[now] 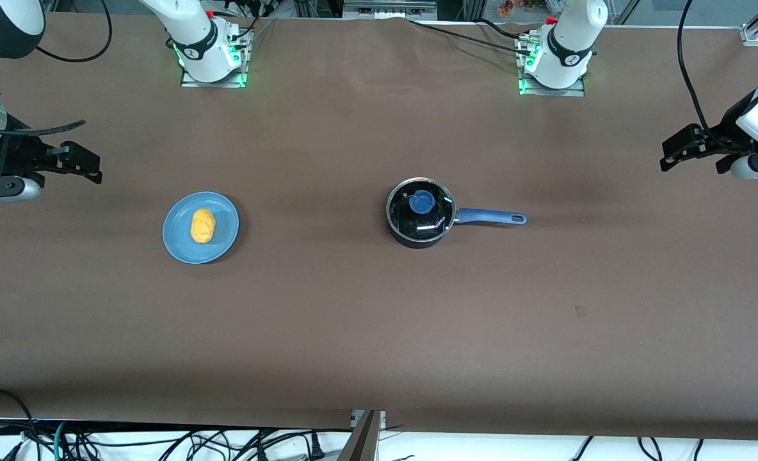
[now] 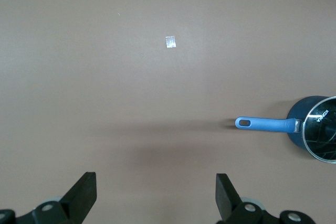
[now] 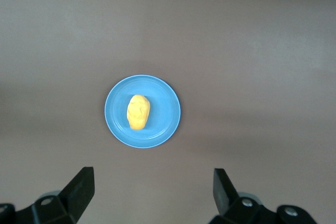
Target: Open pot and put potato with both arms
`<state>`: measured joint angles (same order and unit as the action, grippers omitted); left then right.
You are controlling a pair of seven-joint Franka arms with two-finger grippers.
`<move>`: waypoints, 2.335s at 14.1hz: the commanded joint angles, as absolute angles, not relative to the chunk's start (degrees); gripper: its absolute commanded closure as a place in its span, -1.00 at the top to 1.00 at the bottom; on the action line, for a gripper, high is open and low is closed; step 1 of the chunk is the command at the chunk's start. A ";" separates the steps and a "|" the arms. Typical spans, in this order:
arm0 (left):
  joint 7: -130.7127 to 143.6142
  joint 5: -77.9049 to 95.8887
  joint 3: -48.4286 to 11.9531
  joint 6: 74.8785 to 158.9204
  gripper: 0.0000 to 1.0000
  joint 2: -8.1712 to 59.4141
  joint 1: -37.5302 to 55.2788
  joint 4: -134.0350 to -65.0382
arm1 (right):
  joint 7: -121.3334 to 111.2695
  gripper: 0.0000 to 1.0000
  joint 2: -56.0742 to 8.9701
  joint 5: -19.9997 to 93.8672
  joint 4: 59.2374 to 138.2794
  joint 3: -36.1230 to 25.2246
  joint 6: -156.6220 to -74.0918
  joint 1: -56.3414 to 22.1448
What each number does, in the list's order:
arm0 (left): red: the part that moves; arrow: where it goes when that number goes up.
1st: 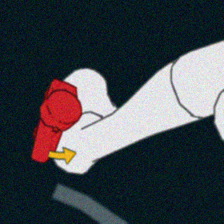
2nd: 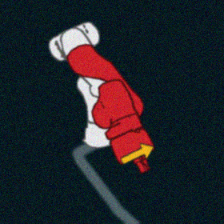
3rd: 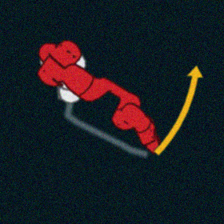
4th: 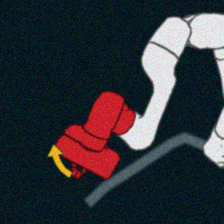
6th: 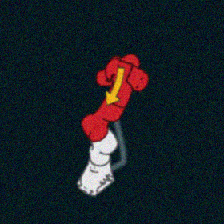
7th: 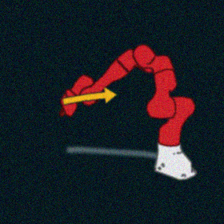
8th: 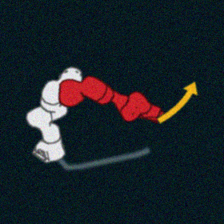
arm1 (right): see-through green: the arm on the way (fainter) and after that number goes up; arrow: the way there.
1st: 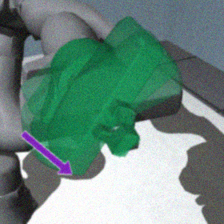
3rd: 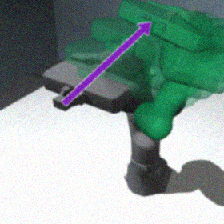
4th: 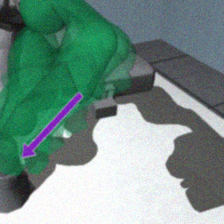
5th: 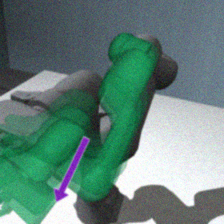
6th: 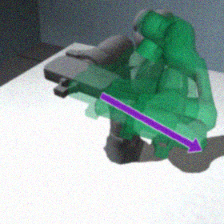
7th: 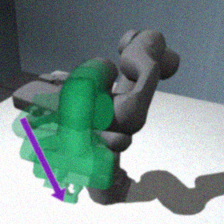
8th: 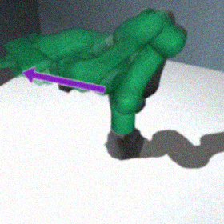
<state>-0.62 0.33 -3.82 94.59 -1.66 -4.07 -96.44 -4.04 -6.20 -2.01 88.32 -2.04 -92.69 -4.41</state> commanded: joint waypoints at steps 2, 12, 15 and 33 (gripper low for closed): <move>-0.35 -0.09 -3.87 94.48 1.00 -1.14 -4.13 -95.10 | -3.43 0.99 -7.12 -1.32 86.39 -1.76 -92.11 -4.04; -0.44 -0.09 -3.87 94.48 1.00 -1.05 -4.13 -95.10 | -4.13 0.99 -7.29 -1.14 86.40 -1.76 -92.11 -4.13; -0.35 -0.09 -3.87 94.48 1.00 -1.05 -4.13 -95.10 | -4.13 0.99 -7.29 -1.14 86.40 -1.67 -92.11 -4.13; -0.26 -0.53 -3.96 93.25 1.00 -0.53 -3.78 -95.01 | -3.79 0.99 -14.57 -1.76 87.45 -1.14 -96.23 -7.03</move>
<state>-0.56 0.33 -3.89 94.26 -1.23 -4.06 -96.29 -4.08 -11.87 -1.83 88.39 -1.10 -94.83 -6.26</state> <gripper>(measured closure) 0.000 0.000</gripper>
